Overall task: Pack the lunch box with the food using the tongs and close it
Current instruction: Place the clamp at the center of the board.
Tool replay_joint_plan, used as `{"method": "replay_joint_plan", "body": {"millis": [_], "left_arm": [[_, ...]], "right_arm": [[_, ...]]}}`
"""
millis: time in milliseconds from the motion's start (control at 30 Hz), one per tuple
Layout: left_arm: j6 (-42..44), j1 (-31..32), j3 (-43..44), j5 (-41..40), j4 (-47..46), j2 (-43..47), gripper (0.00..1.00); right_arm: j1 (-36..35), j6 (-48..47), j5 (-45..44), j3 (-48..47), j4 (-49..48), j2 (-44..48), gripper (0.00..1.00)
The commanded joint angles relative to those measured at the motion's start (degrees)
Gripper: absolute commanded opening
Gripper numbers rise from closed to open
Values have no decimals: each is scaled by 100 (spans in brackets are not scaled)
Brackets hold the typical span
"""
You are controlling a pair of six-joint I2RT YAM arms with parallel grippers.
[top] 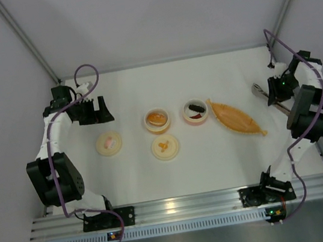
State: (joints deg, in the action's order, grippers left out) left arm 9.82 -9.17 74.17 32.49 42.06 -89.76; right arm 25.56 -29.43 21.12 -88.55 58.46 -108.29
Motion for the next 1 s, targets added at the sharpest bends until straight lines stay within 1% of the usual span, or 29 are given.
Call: {"method": "replay_joint_plan", "body": {"millis": [0, 67, 233, 333, 367, 500, 533, 567, 633, 667, 833, 967], "left_arm": [[37, -6, 124, 38, -40, 2, 98], [55, 3, 98, 20, -58, 11, 98], [28, 3, 124, 64, -67, -51, 98], [37, 3, 115, 38, -67, -42, 98], [54, -6, 106, 38, -67, -33, 98], [55, 3, 62, 56, -67, -42, 98], [55, 3, 62, 90, -75, -42, 98], [46, 3, 71, 100, -67, -42, 98], [46, 3, 80, 108, -58, -33, 98], [55, 3, 80, 91, -58, -16, 98], [81, -6, 62, 38, -32, 98, 98], [46, -6, 71, 64, -40, 195, 98]], "right_arm": [[-16, 280, -240, 285, -1028, -104, 26], [-25, 175, -258, 373, -1143, -192, 28], [-104, -62, -416, 418, -1082, -632, 33], [-113, -159, -469, 514, -1152, -614, 40], [-113, -194, -469, 549, -1161, -597, 45], [-174, -265, -565, 602, -1196, -597, 53], [-192, -282, -592, 602, -1196, -597, 59], [-209, -300, -609, 602, -1188, -588, 71], [-236, -318, -618, 602, -1170, -553, 86], [-236, -318, -627, 576, -1152, -535, 99], [-236, -344, -601, 392, -933, -316, 99], [-245, -265, -364, -116, -591, -79, 99]]}}
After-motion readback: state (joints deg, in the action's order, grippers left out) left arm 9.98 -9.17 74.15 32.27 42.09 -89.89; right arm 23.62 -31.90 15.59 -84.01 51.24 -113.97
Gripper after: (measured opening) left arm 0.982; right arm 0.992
